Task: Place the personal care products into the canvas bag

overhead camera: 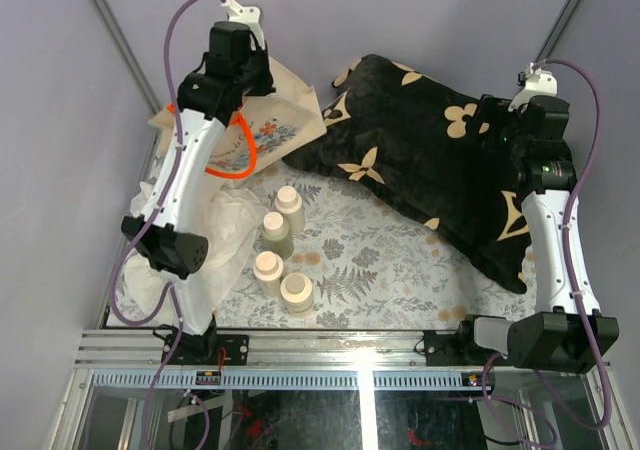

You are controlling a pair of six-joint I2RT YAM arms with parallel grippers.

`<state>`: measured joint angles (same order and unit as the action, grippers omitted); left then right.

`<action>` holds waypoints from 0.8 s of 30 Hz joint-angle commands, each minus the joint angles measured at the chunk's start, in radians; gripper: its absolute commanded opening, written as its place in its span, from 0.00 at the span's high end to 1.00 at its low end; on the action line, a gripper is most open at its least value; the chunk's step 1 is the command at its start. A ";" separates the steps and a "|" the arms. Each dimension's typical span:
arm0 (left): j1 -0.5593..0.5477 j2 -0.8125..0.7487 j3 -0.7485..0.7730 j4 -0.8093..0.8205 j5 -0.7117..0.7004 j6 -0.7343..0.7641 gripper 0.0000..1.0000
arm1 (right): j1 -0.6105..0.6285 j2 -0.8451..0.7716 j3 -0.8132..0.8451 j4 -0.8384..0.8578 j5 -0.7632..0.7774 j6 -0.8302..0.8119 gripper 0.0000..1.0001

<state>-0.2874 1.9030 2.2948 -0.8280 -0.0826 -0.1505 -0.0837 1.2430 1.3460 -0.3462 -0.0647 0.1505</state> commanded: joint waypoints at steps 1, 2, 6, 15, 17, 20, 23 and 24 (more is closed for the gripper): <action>-0.009 -0.107 0.061 -0.001 0.113 0.025 1.00 | 0.009 0.002 -0.001 0.062 -0.025 0.013 0.01; -0.009 -0.120 0.063 -0.005 0.136 0.026 1.00 | 0.009 0.004 -0.001 0.061 -0.024 0.015 0.01; -0.029 -0.164 0.061 -0.017 0.236 0.028 1.00 | 0.010 0.004 -0.001 0.060 -0.017 0.019 0.00; -0.138 -0.165 0.054 -0.007 0.386 0.033 1.00 | 0.015 -0.017 -0.016 0.038 0.006 0.030 0.01; -0.165 -0.149 0.051 -0.007 0.417 0.040 1.00 | 0.016 -0.028 -0.022 0.029 0.013 0.030 0.01; -0.214 -0.128 0.037 -0.007 0.479 0.054 1.00 | 0.016 -0.043 -0.032 0.014 0.023 0.030 0.01; -0.276 -0.127 -0.003 -0.009 0.522 0.083 1.00 | 0.017 -0.059 -0.046 0.002 0.034 0.029 0.01; -0.301 -0.130 -0.020 -0.009 0.539 0.095 1.00 | 0.018 -0.064 -0.053 0.001 0.041 0.028 0.00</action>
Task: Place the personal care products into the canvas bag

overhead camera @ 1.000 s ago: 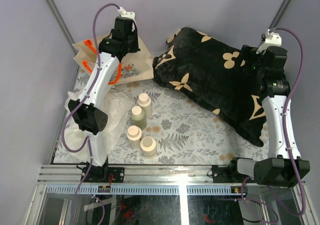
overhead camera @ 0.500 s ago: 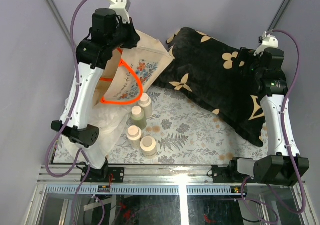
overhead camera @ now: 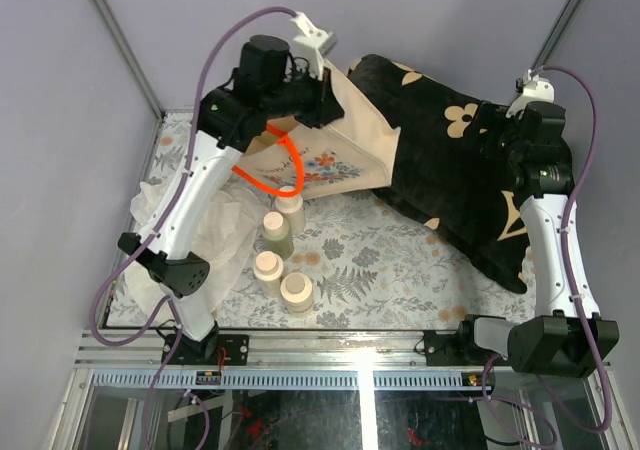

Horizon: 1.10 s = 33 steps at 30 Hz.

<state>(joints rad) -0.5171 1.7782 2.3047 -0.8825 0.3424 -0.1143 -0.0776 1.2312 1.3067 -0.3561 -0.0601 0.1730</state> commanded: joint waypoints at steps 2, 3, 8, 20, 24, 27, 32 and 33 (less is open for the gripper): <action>-0.126 -0.015 -0.076 0.043 0.135 0.076 1.00 | 0.010 -0.061 -0.024 0.008 0.047 0.005 0.01; -0.152 -0.019 -0.104 0.043 0.141 0.081 1.00 | 0.011 -0.064 -0.027 0.007 0.051 0.003 0.00; -0.260 -0.024 -0.238 0.039 0.149 0.083 1.00 | 0.011 -0.061 -0.019 -0.012 0.058 0.020 0.01; -0.346 0.062 -0.329 0.032 0.122 0.132 0.78 | 0.012 0.026 0.063 -0.065 0.051 0.067 0.00; -0.357 0.068 -0.340 0.029 0.107 0.144 0.47 | 0.012 0.030 0.056 -0.057 0.050 0.065 0.00; -0.358 0.058 -0.319 0.030 0.077 0.155 0.25 | 0.012 0.024 0.034 -0.035 0.046 0.059 0.00; -0.357 0.021 -0.253 0.083 0.009 0.166 0.00 | 0.011 0.022 0.029 -0.014 0.037 0.056 0.00; -0.357 0.004 -0.248 0.105 -0.010 0.164 0.00 | 0.012 0.025 0.034 -0.013 0.029 0.057 0.00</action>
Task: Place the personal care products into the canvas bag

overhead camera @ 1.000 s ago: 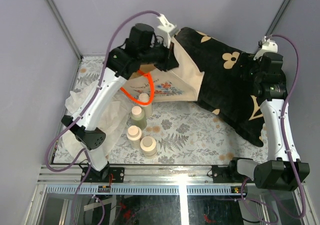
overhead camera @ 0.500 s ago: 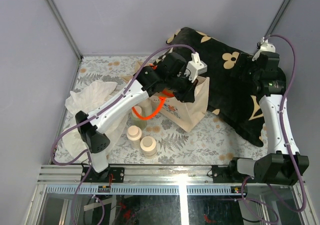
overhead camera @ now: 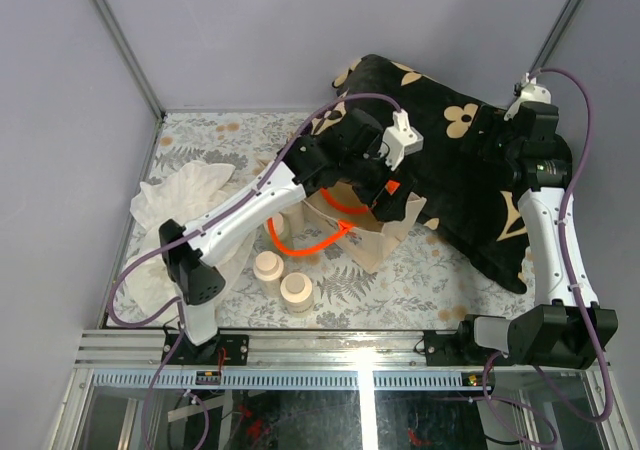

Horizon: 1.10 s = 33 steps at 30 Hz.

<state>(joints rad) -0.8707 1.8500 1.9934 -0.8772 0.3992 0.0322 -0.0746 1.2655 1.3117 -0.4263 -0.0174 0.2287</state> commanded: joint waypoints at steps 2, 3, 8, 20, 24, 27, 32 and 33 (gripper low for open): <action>-0.004 -0.106 0.063 0.154 -0.134 0.011 0.00 | 0.009 -0.002 0.044 0.058 -0.042 -0.001 0.00; -0.003 -0.128 0.062 0.176 -0.189 0.011 0.00 | 0.009 0.001 0.053 0.058 -0.066 -0.007 0.01; 0.014 -0.200 0.088 0.159 -0.581 0.044 0.00 | 0.020 0.032 0.128 0.030 -0.233 -0.059 0.01; 0.437 -0.206 0.066 -0.136 -0.696 -0.173 0.00 | 0.265 0.159 0.373 -0.181 -0.429 -0.259 0.00; 0.443 -0.226 -0.043 -0.111 -0.652 -0.164 0.00 | 0.350 0.191 0.395 -0.225 -0.407 -0.295 0.00; 0.443 -0.257 -0.103 -0.079 -0.559 -0.159 0.00 | 0.405 0.207 0.409 -0.250 -0.388 -0.310 0.00; 0.443 -0.293 -0.182 -0.042 -0.454 -0.152 0.00 | 0.474 0.231 0.407 -0.267 -0.362 -0.328 0.00; 0.443 -0.291 -0.195 -0.041 -0.454 -0.152 0.00 | 0.487 0.237 0.404 -0.267 -0.348 -0.331 0.01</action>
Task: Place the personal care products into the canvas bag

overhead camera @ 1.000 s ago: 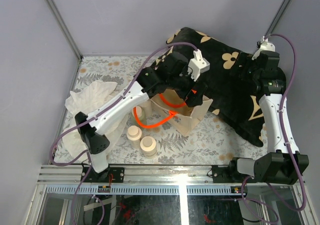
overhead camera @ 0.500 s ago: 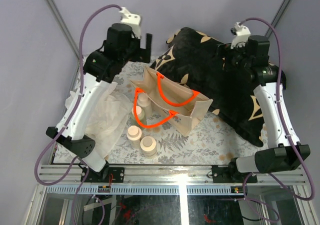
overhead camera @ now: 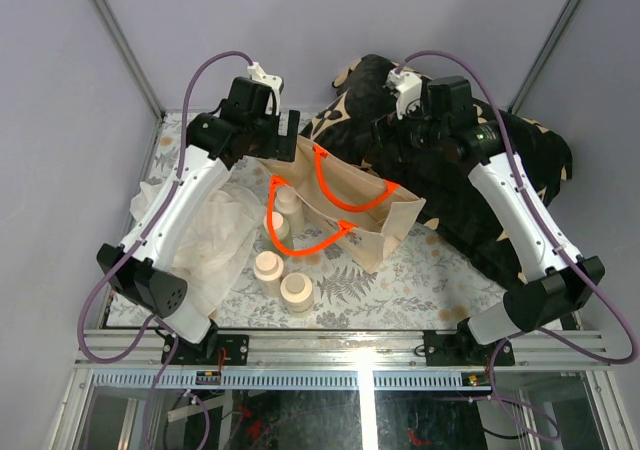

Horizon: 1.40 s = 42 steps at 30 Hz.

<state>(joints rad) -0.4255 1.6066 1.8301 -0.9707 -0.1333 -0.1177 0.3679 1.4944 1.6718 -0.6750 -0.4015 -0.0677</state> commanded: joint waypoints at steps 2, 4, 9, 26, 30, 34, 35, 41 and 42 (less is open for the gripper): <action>-0.003 -0.045 -0.069 0.072 0.087 -0.004 0.00 | 0.059 0.021 0.042 -0.020 0.062 -0.035 0.01; -0.002 -0.046 -0.112 0.121 0.108 -0.009 0.00 | 0.067 0.030 0.042 -0.014 0.077 -0.022 0.00; -0.003 -0.016 -0.147 0.195 0.139 -0.013 0.14 | 0.068 0.062 0.074 -0.020 0.030 0.013 0.00; 0.000 0.361 0.275 0.194 0.175 0.047 0.93 | 0.121 0.090 0.123 -0.058 0.062 0.036 0.01; 0.006 0.461 0.423 0.169 0.194 0.057 0.93 | 0.147 0.090 0.115 -0.059 0.087 0.038 0.00; 0.016 0.518 0.470 0.171 0.223 0.052 0.93 | 0.165 0.097 0.054 -0.039 0.136 0.020 0.01; 0.018 0.524 0.472 0.173 0.230 0.051 0.93 | 0.167 0.100 0.038 -0.028 0.150 0.014 0.01; 0.028 0.508 0.424 0.192 0.229 0.050 0.93 | 0.167 0.142 -0.019 0.024 0.260 -0.027 0.01; 0.031 0.503 0.420 0.199 0.231 0.050 0.93 | 0.167 0.152 -0.020 0.032 0.271 -0.036 0.05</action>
<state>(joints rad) -0.4034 2.1292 2.2593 -0.8299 0.0692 -0.0811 0.5304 1.6154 1.6623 -0.7025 -0.2260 -0.0624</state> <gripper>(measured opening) 0.073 0.993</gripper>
